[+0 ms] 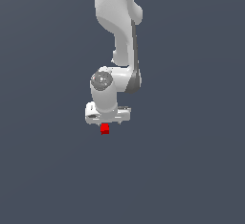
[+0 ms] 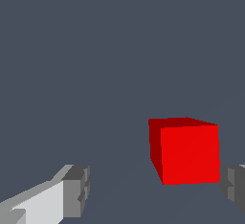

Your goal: Pick up the red cube and move it to a goal position.

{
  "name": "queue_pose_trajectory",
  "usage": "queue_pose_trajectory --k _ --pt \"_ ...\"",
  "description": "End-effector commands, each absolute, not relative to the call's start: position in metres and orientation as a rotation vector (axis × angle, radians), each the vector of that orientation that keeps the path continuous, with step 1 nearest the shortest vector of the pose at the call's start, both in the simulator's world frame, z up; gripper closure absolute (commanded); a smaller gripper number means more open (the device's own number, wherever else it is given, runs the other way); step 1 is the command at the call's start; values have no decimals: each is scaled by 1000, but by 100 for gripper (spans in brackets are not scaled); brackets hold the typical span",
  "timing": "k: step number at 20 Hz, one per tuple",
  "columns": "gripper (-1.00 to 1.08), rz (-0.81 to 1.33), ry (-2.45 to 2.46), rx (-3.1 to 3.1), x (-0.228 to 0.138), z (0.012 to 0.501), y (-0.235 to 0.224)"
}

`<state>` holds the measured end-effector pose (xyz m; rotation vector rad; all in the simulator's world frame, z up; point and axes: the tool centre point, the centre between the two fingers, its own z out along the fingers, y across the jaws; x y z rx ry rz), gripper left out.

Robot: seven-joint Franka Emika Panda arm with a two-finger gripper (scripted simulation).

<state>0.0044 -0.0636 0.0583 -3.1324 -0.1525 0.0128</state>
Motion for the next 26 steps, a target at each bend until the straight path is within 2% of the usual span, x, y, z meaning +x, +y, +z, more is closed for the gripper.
queue_pose_trajectory --k 1,13,14,26 --pt "-92 7 -186 -3133 8 44 -73" --pt "-92 0 -237 -3133 16 20 -90" --pt "108 0 -237 -3133 16 20 -90" --pt "108 1 -237 -3133 16 21 -90"
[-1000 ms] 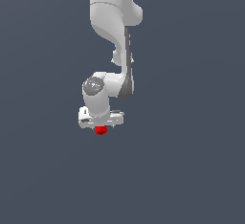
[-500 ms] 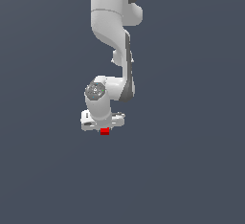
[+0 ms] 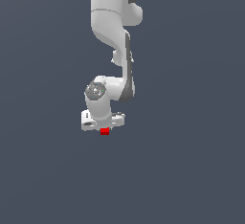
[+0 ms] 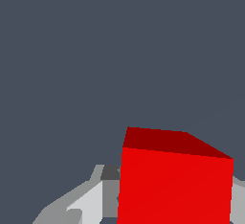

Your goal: Pick up the red cube and move it to a goal position.

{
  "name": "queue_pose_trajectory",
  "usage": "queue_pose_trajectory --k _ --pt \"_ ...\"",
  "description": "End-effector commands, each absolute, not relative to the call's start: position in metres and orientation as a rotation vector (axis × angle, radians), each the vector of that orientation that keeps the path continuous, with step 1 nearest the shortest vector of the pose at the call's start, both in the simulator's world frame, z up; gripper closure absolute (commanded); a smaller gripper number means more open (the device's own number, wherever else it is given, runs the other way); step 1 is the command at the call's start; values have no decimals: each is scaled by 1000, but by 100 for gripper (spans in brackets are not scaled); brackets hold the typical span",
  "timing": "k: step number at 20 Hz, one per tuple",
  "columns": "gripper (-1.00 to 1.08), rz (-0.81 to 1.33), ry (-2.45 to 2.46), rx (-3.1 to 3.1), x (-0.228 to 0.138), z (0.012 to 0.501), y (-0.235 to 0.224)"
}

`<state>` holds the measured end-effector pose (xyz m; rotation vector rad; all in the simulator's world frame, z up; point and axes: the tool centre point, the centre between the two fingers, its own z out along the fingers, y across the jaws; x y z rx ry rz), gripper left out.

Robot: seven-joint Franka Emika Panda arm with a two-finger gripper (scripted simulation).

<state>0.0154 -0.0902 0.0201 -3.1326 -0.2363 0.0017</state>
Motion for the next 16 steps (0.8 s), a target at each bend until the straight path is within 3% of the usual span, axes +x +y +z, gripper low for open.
queue_pose_trajectory --k 1,8,16 --pt "108 1 -237 -3133 16 23 -89" --pt "108 1 -237 -3133 22 55 -82" --pt "108 1 -237 -3133 35 128 -65"
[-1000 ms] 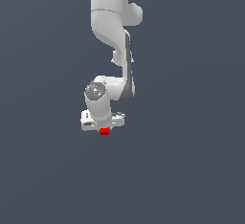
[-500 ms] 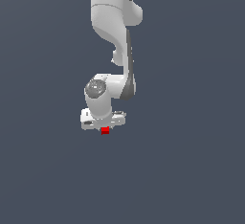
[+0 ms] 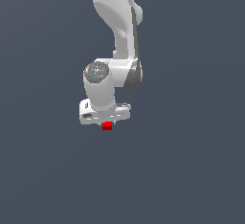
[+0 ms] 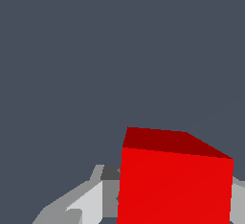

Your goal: Pick up the red cube and move it to a goal position.

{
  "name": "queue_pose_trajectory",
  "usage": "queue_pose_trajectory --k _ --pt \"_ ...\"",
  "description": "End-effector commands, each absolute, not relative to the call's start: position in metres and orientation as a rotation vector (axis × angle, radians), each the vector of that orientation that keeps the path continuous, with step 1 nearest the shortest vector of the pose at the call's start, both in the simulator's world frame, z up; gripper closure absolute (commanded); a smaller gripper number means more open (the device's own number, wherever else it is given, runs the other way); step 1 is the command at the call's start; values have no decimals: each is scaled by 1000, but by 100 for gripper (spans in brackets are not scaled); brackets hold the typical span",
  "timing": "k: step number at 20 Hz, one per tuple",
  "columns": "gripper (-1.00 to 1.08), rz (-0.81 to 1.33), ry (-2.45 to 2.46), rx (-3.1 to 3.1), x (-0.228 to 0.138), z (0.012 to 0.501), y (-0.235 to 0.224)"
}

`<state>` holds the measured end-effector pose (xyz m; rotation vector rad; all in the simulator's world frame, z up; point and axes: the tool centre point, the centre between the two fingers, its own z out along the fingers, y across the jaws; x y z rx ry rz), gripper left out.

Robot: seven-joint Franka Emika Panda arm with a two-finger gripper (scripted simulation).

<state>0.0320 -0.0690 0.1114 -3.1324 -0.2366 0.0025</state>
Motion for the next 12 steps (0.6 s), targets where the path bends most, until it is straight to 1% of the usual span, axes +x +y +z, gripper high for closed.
queue_pose_trajectory --k 1,6,12 --pt "108 0 -237 -3133 37 138 -63" --pt "108 0 -237 -3133 46 183 -53" --pt "108 0 -237 -3133 54 216 -46"
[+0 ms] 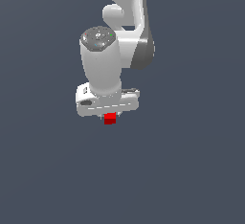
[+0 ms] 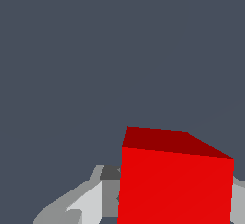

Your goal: Pick up the red cube and move it to a goal position.

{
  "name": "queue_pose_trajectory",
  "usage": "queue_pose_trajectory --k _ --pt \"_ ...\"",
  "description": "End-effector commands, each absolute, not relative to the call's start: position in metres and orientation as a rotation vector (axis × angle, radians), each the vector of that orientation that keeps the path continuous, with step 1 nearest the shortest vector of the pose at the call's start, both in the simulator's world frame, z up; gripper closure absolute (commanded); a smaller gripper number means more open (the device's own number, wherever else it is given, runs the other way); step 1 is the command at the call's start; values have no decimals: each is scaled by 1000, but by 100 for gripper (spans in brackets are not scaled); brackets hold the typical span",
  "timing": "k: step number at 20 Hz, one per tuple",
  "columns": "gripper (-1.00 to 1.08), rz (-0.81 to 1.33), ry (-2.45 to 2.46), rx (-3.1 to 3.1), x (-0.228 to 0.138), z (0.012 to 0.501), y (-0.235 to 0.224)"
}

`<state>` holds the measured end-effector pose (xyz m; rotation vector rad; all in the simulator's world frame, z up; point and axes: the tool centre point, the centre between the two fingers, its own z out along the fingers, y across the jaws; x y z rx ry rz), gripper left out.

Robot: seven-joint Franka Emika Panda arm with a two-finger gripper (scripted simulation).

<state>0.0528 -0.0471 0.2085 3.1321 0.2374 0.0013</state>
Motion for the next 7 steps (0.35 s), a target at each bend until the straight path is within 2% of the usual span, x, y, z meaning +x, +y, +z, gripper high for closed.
queue_pose_trajectory --k 1,7 --pt "108 0 237 3132 55 219 -45" --pt "108 0 237 3132 58 227 -43"
